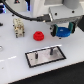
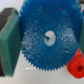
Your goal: Insert the blue gear onto the right peg, followed by the red gear
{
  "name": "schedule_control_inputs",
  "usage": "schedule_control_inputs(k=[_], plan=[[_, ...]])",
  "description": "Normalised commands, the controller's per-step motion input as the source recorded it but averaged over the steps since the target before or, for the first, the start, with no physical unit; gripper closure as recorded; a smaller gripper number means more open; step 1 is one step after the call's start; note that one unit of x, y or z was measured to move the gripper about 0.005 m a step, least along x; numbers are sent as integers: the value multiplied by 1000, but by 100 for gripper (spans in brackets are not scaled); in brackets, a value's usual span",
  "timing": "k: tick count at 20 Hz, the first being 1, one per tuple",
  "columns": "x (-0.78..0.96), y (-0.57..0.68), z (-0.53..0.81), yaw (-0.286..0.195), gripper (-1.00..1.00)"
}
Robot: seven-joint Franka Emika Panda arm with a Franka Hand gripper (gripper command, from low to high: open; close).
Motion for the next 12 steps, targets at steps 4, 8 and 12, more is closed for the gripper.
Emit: schedule_control_inputs(k=[4,8,12], plan=[[661,-320,245,0,100],[614,-311,175,0,100],[623,-315,85,0,100]])
